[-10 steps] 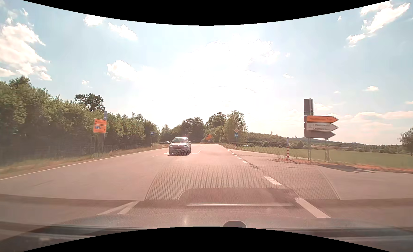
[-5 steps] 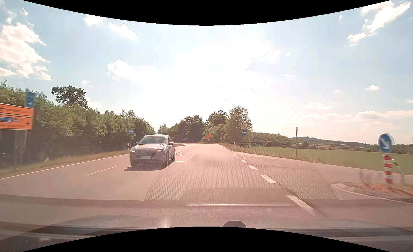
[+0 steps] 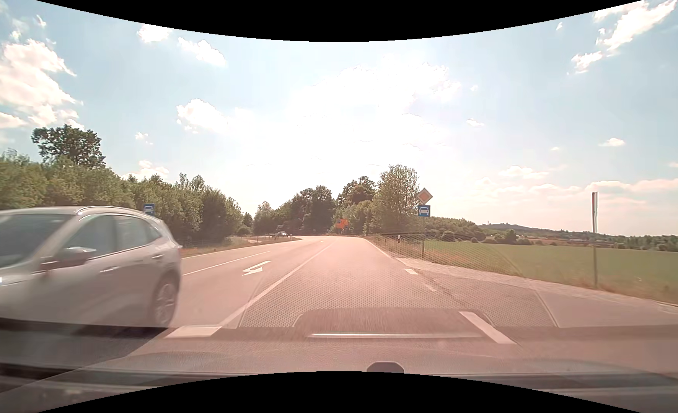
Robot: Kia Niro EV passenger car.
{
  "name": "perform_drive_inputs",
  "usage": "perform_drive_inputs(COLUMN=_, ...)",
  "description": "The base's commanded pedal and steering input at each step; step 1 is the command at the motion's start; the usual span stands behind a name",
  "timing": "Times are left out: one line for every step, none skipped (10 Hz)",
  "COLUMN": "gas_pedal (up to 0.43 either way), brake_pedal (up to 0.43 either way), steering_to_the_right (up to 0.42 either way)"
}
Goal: Follow the waypoints while adhering to traffic rules and regulations
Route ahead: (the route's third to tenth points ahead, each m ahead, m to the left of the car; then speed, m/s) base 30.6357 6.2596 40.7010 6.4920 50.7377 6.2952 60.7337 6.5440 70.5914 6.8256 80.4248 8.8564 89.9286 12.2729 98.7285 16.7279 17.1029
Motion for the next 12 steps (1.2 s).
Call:
perform_drive_inputs(gas_pedal=0.059, brake_pedal=0.000, steering_to_the_right=-0.002)
perform_drive_inputs(gas_pedal=0.059, brake_pedal=0.000, steering_to_the_right=-0.002)
perform_drive_inputs(gas_pedal=0.059, brake_pedal=0.000, steering_to_the_right=-0.002)
perform_drive_inputs(gas_pedal=0.059, brake_pedal=0.000, steering_to_the_right=-0.002)
perform_drive_inputs(gas_pedal=0.047, brake_pedal=0.000, steering_to_the_right=-0.002)
perform_drive_inputs(gas_pedal=0.047, brake_pedal=0.000, steering_to_the_right=-0.002)
perform_drive_inputs(gas_pedal=0.047, brake_pedal=0.000, steering_to_the_right=-0.002)
perform_drive_inputs(gas_pedal=0.039, brake_pedal=0.000, steering_to_the_right=-0.002)
perform_drive_inputs(gas_pedal=0.039, brake_pedal=0.000, steering_to_the_right=-0.002)
perform_drive_inputs(gas_pedal=0.039, brake_pedal=0.000, steering_to_the_right=-0.002)
perform_drive_inputs(gas_pedal=0.039, brake_pedal=0.000, steering_to_the_right=-0.002)
perform_drive_inputs(gas_pedal=0.039, brake_pedal=0.000, steering_to_the_right=-0.002)
